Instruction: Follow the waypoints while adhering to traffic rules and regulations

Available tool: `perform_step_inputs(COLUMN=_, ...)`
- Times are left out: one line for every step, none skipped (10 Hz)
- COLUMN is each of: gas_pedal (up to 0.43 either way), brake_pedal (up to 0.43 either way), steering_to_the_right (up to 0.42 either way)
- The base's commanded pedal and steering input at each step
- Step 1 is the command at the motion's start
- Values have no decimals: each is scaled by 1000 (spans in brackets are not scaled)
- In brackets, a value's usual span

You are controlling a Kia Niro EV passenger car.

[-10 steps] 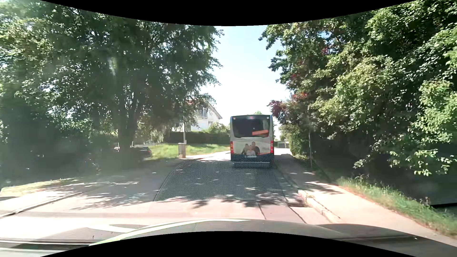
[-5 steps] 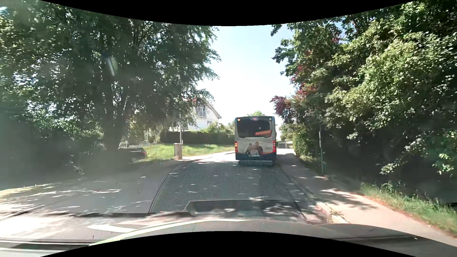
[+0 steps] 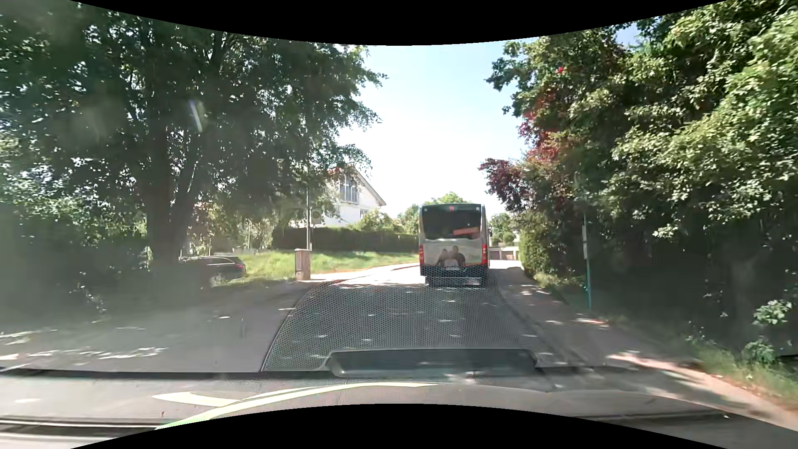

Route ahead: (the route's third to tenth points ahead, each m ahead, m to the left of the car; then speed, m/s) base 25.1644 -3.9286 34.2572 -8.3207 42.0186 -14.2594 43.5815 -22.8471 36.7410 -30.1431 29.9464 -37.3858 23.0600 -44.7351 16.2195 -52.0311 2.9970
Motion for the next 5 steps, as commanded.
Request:
perform_step_inputs(gas_pedal=110, brake_pedal=0, steering_to_the_right=5)
perform_step_inputs(gas_pedal=118, brake_pedal=0, steering_to_the_right=6)
perform_step_inputs(gas_pedal=118, brake_pedal=0, steering_to_the_right=5)
perform_step_inputs(gas_pedal=118, brake_pedal=0, steering_to_the_right=6)
perform_step_inputs(gas_pedal=118, brake_pedal=0, steering_to_the_right=6)
